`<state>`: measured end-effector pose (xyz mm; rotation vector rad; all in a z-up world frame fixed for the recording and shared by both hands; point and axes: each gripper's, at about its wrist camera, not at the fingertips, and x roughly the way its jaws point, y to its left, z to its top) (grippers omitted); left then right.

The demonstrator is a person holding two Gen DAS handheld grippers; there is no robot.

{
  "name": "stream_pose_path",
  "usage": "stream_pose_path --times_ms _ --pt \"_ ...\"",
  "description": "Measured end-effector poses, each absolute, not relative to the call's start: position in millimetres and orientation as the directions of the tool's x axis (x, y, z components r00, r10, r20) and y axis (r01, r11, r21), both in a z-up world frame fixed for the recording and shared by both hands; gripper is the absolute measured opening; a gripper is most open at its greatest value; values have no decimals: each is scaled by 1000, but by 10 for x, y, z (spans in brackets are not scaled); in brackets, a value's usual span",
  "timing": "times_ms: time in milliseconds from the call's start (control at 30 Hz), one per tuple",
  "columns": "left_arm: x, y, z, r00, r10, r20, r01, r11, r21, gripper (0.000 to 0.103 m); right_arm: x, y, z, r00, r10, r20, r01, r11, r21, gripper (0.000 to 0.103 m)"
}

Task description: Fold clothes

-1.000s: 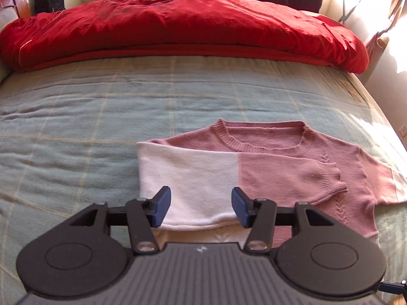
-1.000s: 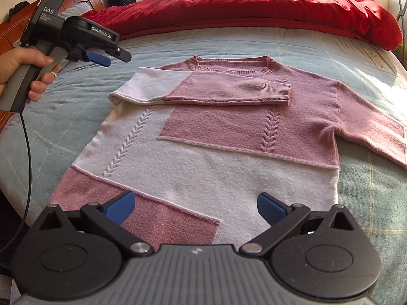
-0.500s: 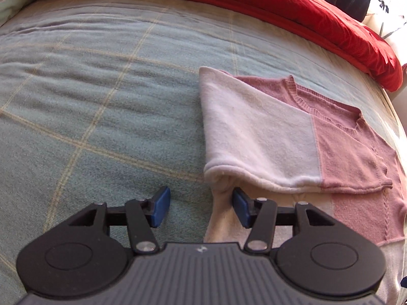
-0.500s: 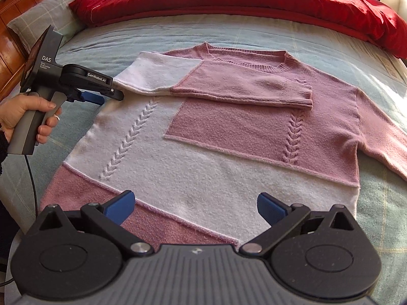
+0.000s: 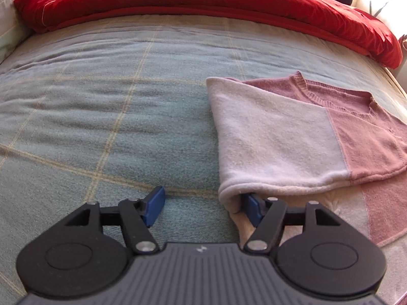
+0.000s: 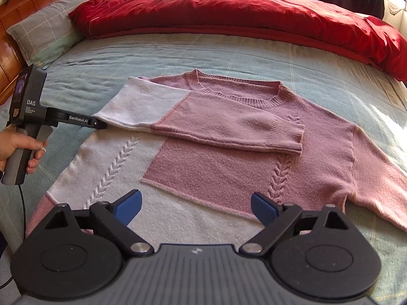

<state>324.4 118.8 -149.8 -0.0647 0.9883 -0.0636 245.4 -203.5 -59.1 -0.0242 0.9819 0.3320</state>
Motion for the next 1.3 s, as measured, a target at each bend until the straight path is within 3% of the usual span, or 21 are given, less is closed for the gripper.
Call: stream_pose_path --times_ms 133,333,500,733,767,800,1100,1300 --pt "3301 1202 -1491 534 -87 -841 37 996 -79 72 2853 -2277 -627 500 285 -818 -237 953 187 83" --pt "3327 1251 -1503 526 -112 -843 41 993 -106 76 3321 -2816 -864 465 393 -793 -45 905 423 69" --pt "3323 1256 -1517 531 -120 -839 48 993 -111 78 3474 -3201 -1277 468 498 -730 166 762 626 51" --pt "3334 1288 -1517 530 -137 -837 45 990 -133 79 3511 -3346 -1574 591 487 -643 253 645 721 45" --pt "3333 1288 -1517 530 -138 -837 46 990 -134 79 3523 -3342 -1583 596 477 -646 256 649 716 31" --pt "3332 1288 -1517 531 -138 -836 46 990 -135 79 3539 -3333 -1585 594 464 -657 257 665 701 8" --pt "3350 1300 -1532 528 -149 -836 39 988 -152 83 3585 -3272 -1230 612 387 -689 156 796 585 7" --pt "3343 1266 -1539 524 -143 -840 48 989 -138 85 3568 -3305 -1393 577 349 -738 196 818 541 8"
